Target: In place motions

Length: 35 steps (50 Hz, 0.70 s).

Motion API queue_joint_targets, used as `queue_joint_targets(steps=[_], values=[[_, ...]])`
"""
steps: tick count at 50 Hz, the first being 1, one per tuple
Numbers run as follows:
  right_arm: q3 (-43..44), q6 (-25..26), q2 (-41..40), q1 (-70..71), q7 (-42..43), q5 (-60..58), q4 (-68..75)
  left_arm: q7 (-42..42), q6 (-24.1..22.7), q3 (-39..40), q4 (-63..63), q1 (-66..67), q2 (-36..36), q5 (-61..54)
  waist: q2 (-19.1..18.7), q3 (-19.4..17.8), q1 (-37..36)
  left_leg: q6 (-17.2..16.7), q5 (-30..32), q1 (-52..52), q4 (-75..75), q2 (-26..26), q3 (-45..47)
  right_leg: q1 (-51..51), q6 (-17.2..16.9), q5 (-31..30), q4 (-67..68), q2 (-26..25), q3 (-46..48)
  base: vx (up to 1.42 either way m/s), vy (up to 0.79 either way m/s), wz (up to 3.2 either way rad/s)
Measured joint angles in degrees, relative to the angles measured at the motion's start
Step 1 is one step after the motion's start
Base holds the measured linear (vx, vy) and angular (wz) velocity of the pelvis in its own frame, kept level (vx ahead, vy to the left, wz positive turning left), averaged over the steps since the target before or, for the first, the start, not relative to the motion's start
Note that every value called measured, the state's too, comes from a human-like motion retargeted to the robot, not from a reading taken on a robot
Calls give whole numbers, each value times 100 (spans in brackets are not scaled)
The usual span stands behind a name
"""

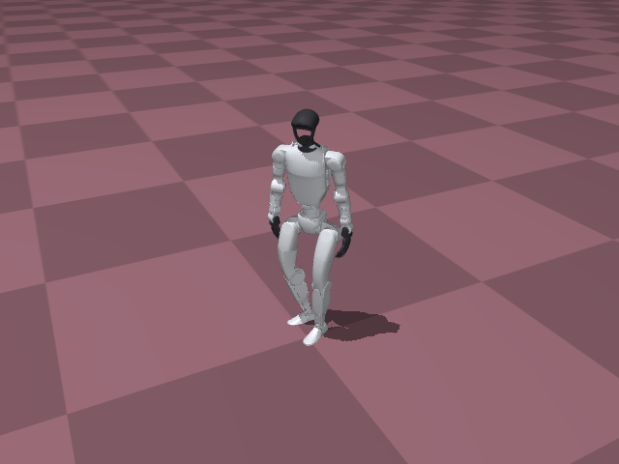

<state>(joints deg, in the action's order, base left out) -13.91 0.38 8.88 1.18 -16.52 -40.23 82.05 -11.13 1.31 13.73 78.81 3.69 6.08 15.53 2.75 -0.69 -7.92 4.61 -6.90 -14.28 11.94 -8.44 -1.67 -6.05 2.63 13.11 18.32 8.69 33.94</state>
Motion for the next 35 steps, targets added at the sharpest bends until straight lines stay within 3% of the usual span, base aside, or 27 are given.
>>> queue_joint_targets(steps=[3, 7, 10, 13, 17, 19, 23, 25, 27, 29, 31, 32, 35], values=[[191, 38, 20, -111, 174, -63, 51, -117, -2, 104, 49, -181, 30, -183, 185, -34, -347, -1, -504, -64, -138, 45, 664, 375, -210, 183, -99, 261, 1111, -8, -9, 387], [679, 137, -5, -175, 307, -300, 97, 8, 88, 144, 148, -489, 241, -423, 408, -50, -670, -201, -1172, 162, -223, 688, 3501, 995, -555, 149, -501, 282, 2984, -7, -26, 430], [1093, 189, -59, -310, 436, -500, 72, 260, 89, 94, 214, -589, 317, -752, 412, 144, -478, -704, -1077, 612, -276, 1188, 5581, 1408, -870, -73, -744, 105, 4240, 16, -26, 449], [1330, 196, -122, -514, 622, -557, 93, 449, 69, 76, 383, -528, 315, -1032, 83, 552, 135, -894, -829, 796, -507, 1346, 6347, 1668, -1166, -465, -775, -290, 4655, 29, -21, 421], [1433, 205, -106, -718, 710, -374, 174, 509, 57, 178, 646, -414, 198, -1053, -499, 1029, 874, -445, -175, 221, -326, 1687, 5365, 1713, -1316, -1078, -456, -506, 4189, 23, -11, 297], [1419, 201, -101, -699, 687, -137, 212, 493, 53, 242, 692, -473, 150, -955, -664, 921, 990, -331, 173, 149, -285, 1757, 4923, 1870, -1308, -1321, -385, -612, 3885, 0, -6, 178], [1415, 255, -107, -672, 661, 103, 399, 488, 18, 446, 746, -498, 7, -776, -774, 834, 1063, -335, 68, 43, 9, 1772, 4241, 2133, -1215, -1888, -140, -511, 3353, 9, 2, 141], [1467, 233, -130, -764, 595, 170, 422, 515, 5, 441, 793, -484, -57, -767, -826, 896, 1020, -371, -30, -20, 49, 1712, 3826, 2082, -1121, -2404, 128, -409, 2713, 10, 2, 163], [1522, 198, -150, -867, 457, 192, 351, 509, -13, 354, 844, -481, -117, -794, -908, 977, 907, -387, -28, -102, -21, 1640, 3445, 1551, -1149, -2840, 837, -237, 1074, 4, 3, 141], [1540, 200, -192, -913, 413, 133, 275, 478, -11, 308, 901, -464, -136, -826, -926, 1039, 832, -437, 37, -114, -159, 1546, 3153, 541, -1416, -2411, 1593, -514, -1234, -5, 2, 150], [1520, 235, -220, -852, 476, 126, 219, 446, 4, 295, 970, -474, -133, -865, -1037, 946, 1086, -428, 166, -88, -319, 1416, 2629, -93, -1605, -1428, 1863, -990, -2555, -16, 5, 211], [1487, 245, -223, -795, 499, 139, 191, 448, 13, 314, 996, -484, -136, -877, -1098, 872, 1156, -419, 224, -46, -401, 1384, 2456, -284, -1539, -993, 1829, -1034, -2819, -22, 8, 134], [1374, 168, -207, -644, 430, 116, 35, 501, 10, 382, 961, -474, -156, -905, -1130, 696, 1150, -377, 344, 88, -624, 1238, 2247, -436, -701, -257, 677, -539, -2506, -22, 8, 87]])
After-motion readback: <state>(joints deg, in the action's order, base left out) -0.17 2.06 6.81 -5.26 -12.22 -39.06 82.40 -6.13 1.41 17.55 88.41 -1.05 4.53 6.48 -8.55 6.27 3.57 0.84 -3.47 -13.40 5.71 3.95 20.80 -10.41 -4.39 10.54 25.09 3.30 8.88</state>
